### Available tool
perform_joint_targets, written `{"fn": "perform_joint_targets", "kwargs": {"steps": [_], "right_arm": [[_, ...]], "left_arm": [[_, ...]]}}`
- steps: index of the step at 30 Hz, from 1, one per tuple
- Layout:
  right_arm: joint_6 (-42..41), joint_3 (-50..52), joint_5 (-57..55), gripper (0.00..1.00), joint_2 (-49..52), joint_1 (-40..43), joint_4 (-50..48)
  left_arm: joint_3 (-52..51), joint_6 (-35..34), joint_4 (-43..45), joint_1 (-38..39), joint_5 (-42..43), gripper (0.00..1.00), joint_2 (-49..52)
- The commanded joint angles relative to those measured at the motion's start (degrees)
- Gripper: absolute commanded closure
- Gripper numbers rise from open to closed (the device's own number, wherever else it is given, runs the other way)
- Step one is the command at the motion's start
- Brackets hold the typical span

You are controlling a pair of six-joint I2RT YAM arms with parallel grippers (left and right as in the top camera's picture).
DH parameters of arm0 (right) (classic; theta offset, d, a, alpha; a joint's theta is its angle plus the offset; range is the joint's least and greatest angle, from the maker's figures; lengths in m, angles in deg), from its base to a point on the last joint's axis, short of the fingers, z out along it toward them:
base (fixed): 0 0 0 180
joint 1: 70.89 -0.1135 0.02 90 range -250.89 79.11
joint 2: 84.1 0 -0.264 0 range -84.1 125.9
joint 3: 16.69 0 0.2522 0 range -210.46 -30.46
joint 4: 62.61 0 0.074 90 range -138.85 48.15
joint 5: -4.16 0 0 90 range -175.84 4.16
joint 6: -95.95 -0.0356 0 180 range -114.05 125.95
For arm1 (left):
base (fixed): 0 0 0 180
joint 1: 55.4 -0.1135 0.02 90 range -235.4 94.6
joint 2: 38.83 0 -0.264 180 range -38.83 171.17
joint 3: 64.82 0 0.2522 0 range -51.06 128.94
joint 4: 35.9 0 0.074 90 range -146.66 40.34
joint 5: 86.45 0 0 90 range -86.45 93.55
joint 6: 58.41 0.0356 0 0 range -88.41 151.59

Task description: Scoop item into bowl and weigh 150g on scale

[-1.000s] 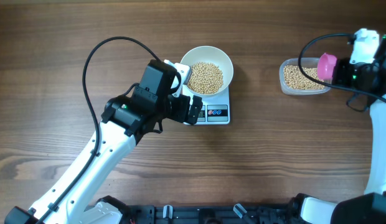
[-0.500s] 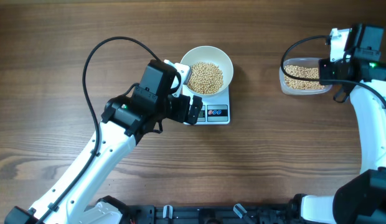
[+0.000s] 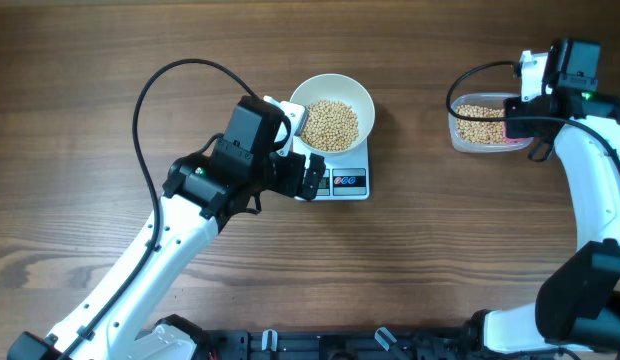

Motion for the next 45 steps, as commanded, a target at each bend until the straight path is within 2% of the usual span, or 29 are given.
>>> {"fn": "perform_joint_targets", "kwargs": {"steps": [1, 28, 39, 45], "right_arm": [[0.3, 0.1, 1.3, 0.96, 2.7, -0.3, -0.1], [-0.8, 0.1, 22.4, 0.96, 3.5, -0.4, 2.9], [-3.7, 0.1, 35.3, 0.96, 3.6, 9.4, 3.8], [-3.8, 0.2, 38.2, 0.96, 5.7, 10.5, 4.5]], "left_arm": [[0.9, -0.3, 0.2, -0.4, -0.3, 0.00, -0.2], [0.9, -0.3, 0.2, -0.4, -0.3, 0.00, -0.2], [0.9, -0.3, 0.2, -0.4, -0.3, 0.00, -0.2], [0.9, -0.3, 0.2, -0.4, -0.3, 0.00, -0.2]]}}
